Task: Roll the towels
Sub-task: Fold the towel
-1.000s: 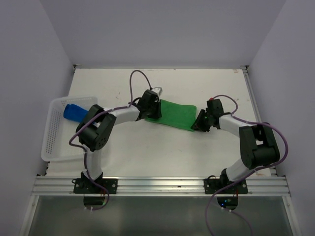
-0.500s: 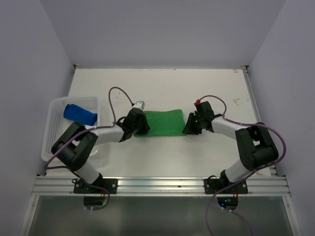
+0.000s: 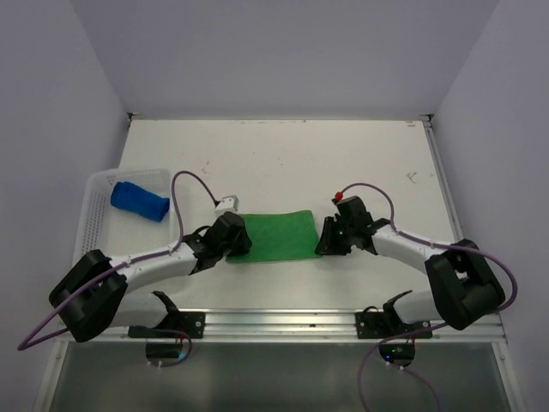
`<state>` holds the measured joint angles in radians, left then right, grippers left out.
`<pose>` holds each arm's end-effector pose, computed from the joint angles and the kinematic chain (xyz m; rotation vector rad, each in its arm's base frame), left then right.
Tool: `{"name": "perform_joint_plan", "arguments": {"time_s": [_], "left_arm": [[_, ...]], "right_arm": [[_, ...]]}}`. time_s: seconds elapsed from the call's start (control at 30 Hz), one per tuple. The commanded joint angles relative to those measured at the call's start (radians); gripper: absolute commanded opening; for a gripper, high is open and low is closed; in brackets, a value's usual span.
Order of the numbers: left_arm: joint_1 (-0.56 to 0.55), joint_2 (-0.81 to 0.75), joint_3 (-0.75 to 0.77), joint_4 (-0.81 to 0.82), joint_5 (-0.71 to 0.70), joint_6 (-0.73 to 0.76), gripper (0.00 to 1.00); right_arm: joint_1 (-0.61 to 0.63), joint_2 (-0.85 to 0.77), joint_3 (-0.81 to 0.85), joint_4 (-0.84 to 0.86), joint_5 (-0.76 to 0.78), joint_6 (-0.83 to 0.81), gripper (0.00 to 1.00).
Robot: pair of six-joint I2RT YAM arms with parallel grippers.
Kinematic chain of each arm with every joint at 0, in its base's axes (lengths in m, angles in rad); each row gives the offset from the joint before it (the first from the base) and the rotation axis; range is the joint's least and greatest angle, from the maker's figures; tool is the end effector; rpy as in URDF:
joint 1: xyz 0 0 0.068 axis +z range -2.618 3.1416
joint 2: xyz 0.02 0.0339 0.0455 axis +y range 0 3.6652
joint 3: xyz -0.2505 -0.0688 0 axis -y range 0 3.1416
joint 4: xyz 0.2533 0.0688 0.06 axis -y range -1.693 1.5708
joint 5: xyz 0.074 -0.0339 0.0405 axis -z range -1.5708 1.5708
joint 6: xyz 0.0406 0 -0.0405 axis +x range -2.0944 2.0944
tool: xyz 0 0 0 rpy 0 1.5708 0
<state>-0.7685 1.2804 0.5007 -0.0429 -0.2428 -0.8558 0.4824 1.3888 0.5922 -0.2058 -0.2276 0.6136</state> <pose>0.1849 -0.1652 0.1350 -0.2209 2.4077 -0.4854 0.2223 0.1268 0.1250 0.0868 2.6935 0.6727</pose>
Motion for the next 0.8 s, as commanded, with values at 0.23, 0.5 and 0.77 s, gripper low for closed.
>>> {"name": "perform_joint_plan", "arguments": {"time_s": [0.23, 0.5, 0.77], "left_arm": [[-0.008, 0.060, 0.396, -0.137, -0.038, 0.121, 0.51], [-0.034, 0.258, 0.597, -0.072, 0.148, 0.132, 0.54], [-0.081, 0.453, 0.723, -0.049, 0.235, 0.123, 0.45]], "right_arm": [[-0.001, -0.092, -0.035, 0.020, -0.015, 0.044, 0.42], [-0.001, -0.204, -0.097, 0.063, 0.028, 0.109, 0.41], [-0.001, -0.286, -0.129, 0.028, 0.074, 0.149, 0.36]]}}
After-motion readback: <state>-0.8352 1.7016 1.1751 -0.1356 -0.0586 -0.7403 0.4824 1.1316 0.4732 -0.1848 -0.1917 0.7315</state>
